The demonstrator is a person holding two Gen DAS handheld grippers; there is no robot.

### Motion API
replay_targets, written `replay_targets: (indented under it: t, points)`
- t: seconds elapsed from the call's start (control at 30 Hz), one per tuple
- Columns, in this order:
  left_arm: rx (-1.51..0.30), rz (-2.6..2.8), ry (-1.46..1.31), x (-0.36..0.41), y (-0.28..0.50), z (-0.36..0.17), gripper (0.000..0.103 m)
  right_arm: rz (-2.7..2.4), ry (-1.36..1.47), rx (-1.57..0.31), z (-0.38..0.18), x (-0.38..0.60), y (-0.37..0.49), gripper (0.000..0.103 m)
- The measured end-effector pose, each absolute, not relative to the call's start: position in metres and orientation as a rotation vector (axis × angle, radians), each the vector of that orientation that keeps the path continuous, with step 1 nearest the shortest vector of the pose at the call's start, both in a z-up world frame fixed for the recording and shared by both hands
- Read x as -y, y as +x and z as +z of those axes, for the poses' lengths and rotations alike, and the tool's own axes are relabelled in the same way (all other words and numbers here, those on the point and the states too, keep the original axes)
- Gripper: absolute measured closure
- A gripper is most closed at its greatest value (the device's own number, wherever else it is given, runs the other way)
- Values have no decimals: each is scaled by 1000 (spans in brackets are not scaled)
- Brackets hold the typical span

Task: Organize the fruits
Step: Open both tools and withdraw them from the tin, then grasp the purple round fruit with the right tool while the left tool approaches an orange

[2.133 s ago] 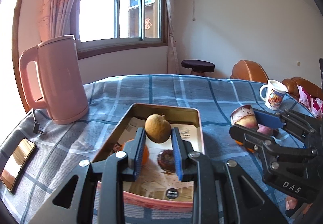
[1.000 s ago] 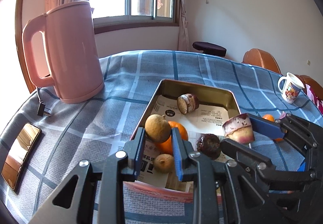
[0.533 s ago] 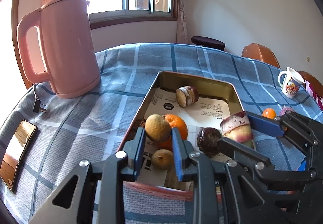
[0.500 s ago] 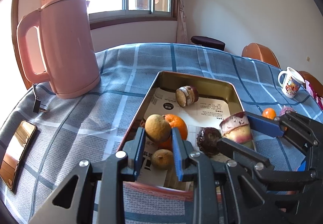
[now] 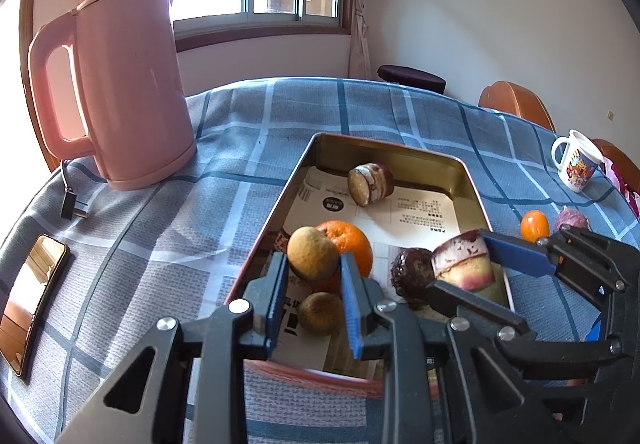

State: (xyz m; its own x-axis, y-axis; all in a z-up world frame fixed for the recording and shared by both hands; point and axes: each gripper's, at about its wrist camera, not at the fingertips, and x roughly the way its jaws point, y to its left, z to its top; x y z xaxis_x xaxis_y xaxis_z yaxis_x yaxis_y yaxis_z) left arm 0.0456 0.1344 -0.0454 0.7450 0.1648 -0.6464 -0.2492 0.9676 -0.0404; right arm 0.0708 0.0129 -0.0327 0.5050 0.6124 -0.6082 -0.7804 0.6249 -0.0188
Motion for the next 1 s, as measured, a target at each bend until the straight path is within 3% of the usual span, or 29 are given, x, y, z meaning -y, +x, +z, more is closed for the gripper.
replay_targets:
  t: [0.23, 0.47, 0.67, 1.0]
  points:
    - [-684, 244, -121, -134, 43, -45, 73, 861, -307, -603, -33, -13, 71, 57]
    - [-632, 270, -145, -131, 32, -38, 46, 839, -236, -578, -28, 5, 72, 42]
    - [-583, 221, -94, -97, 30, -23, 31, 786, -220, -530, -19, 48, 68, 41]
    - [-596, 120, -26, -18, 61, -22, 30, 477, -134, -573, -20, 155, 120, 31]
